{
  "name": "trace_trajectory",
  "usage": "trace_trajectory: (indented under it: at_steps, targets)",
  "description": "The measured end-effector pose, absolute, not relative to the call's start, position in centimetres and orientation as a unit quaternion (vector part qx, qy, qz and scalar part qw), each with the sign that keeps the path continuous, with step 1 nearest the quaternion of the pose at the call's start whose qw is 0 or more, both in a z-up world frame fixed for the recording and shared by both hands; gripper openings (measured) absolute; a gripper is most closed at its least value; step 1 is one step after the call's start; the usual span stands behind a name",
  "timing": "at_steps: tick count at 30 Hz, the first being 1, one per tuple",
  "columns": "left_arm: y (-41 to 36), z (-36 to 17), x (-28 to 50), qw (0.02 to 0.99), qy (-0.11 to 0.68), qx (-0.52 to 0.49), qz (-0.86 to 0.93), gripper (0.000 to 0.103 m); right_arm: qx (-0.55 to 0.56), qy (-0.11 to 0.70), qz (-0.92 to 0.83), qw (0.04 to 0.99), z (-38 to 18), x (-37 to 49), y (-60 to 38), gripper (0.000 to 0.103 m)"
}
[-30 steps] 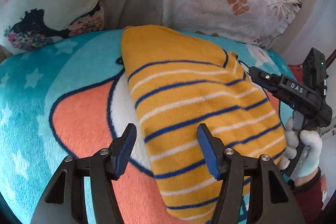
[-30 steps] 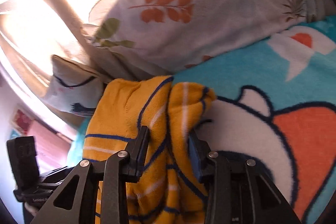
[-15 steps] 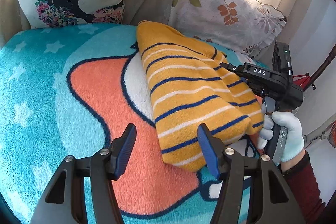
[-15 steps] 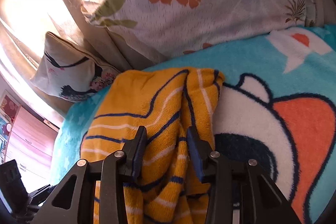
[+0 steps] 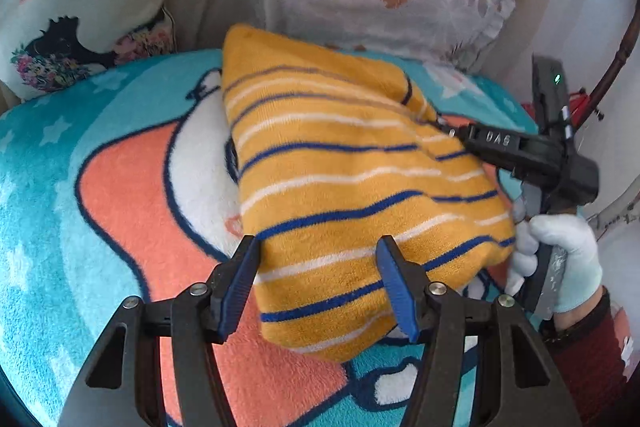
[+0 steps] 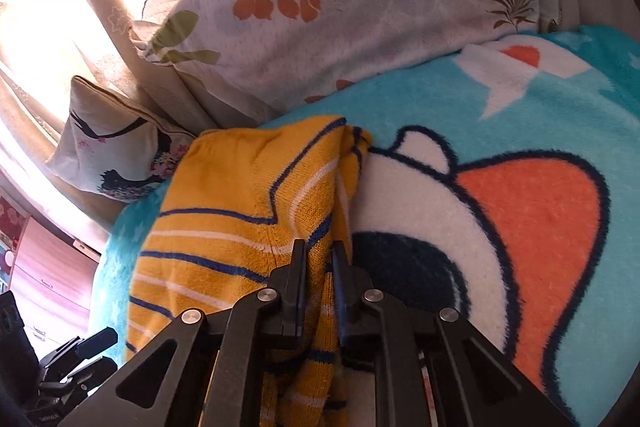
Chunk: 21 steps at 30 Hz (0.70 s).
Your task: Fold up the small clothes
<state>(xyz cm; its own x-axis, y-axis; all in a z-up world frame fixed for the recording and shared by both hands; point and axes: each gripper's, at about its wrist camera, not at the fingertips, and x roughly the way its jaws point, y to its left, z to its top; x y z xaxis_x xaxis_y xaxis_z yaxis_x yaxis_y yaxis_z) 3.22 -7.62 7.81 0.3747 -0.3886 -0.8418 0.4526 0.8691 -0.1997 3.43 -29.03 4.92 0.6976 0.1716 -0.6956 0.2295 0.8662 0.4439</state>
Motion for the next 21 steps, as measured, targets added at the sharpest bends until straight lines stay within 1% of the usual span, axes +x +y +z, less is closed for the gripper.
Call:
trace_trajectory:
  at_steps: [1, 2, 3, 4, 5, 6, 8, 11, 13, 15, 17, 18, 21]
  targets:
    - [-8.0, 6.7, 3.3, 0.823, 0.512, 0.038, -0.245, 0.06, 0.25, 0.388, -0.018, 0.887, 4.7, 3.5, -28.9, 0.013]
    - [-8.1, 6.0, 3.2, 0.822, 0.515, 0.036, -0.238, 0.064, 0.243, 0.388, -0.019, 0.889, 4.5, 3.5, -28.8, 0.014]
    - [-7.9, 5.9, 3.2, 0.826, 0.513, 0.03, -0.234, 0.066, 0.235, 0.39, -0.022, 0.89, 4.6, 3.6, -28.8, 0.019]
    - [-7.6, 5.9, 3.1, 0.825, 0.513, 0.026, -0.234, 0.067, 0.225, 0.393, -0.029, 0.891, 4.9, 3.5, -28.8, 0.026]
    - [-7.3, 5.8, 3.1, 0.823, 0.516, 0.021, -0.237, 0.067, 0.217, 0.393, -0.037, 0.893, 5.4, 3.2, -28.7, 0.028]
    - [-7.0, 5.8, 3.1, 0.822, 0.518, 0.015, -0.238, 0.068, 0.21, 0.386, -0.043, 0.897, 6.3, 2.6, -28.6, 0.028]
    - [-6.6, 5.4, 3.1, 0.822, 0.519, 0.005, -0.234, 0.073, 0.2, 0.356, -0.049, 0.911, 8.7, 0.9, -27.9, 0.028]
    - [-6.3, 5.2, 2.7, 0.825, 0.516, -0.008, -0.23, 0.073, 0.231, 0.323, 0.023, 0.918, 11.1, -1.4, -26.0, 0.028]
    - [-5.9, 5.4, 2.4, 0.826, 0.516, -0.013, -0.228, 0.073, 0.28, 0.332, 0.077, 0.898, 10.2, -1.9, -25.0, 0.028]
    - [-5.0, 5.9, 1.9, 0.823, 0.516, -0.024, -0.234, 0.073, 0.309, 0.368, 0.091, 0.872, 7.5, -2.3, -24.4, 0.028]
    - [-3.4, 6.6, 1.0, 0.825, 0.51, -0.038, -0.239, 0.073, 0.273, 0.393, 0.071, 0.875, 5.1, -2.8, -23.8, 0.019]
    - [-2.7, 7.1, 0.6, 0.829, 0.504, -0.04, -0.239, 0.073, 0.243, 0.377, 0.058, 0.892, 5.0, -3.4, -23.7, 0.011]
    - [-1.0, 8.2, -0.2, 0.847, 0.484, -0.029, -0.217, 0.073, 0.181, 0.382, -0.015, 0.906, 6.2, -4.0, -23.5, 0.011]
